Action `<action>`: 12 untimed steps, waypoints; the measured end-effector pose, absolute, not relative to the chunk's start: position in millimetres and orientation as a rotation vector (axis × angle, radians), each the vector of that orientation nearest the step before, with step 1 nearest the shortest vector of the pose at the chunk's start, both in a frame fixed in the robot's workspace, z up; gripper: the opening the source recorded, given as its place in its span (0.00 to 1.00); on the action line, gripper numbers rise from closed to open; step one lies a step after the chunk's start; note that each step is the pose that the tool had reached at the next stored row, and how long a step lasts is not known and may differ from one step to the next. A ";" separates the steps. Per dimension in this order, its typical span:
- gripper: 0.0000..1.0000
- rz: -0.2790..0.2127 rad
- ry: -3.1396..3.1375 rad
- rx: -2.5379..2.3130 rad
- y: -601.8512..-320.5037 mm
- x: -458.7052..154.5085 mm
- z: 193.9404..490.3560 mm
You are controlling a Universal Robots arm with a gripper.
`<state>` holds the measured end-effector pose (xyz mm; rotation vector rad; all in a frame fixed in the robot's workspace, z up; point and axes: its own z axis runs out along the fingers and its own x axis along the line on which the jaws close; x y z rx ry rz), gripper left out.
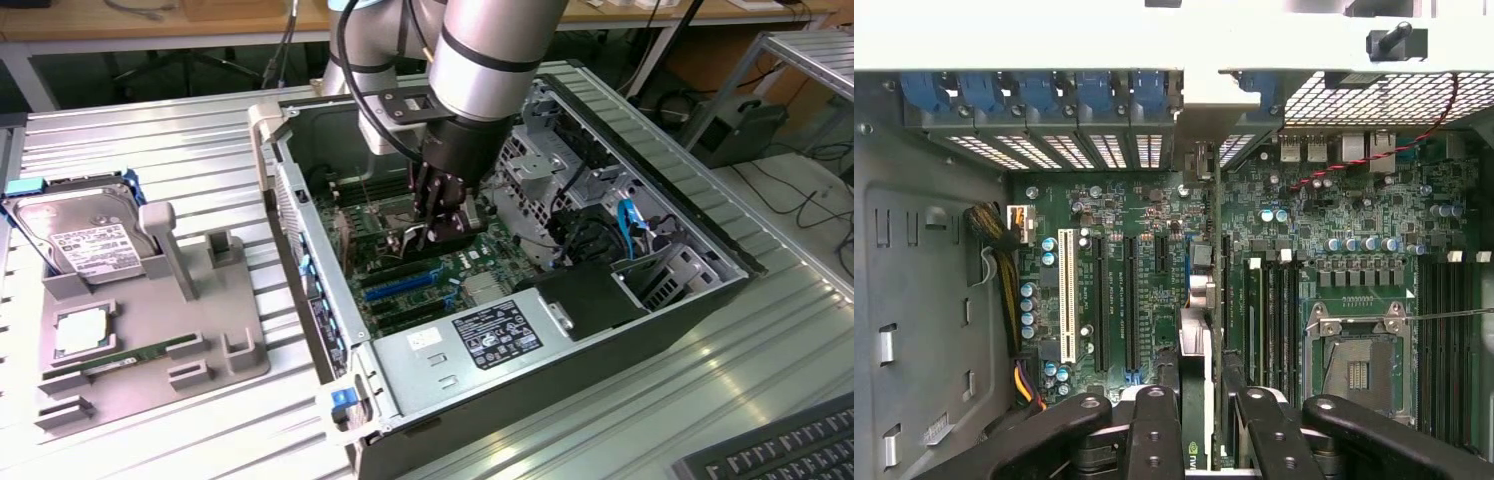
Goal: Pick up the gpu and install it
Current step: 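Insert the gpu into the slot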
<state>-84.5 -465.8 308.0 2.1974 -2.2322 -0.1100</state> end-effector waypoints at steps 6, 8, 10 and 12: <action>0.26 -0.110 -2.232 2.198 -465.8 -84.5 304.2; 0.26 -0.110 -2.232 2.198 -465.8 -84.5 300.5; 0.26 -0.110 -2.232 2.197 -465.8 -84.6 296.5; 0.26 -0.110 -2.232 2.197 -465.8 -85.8 292.7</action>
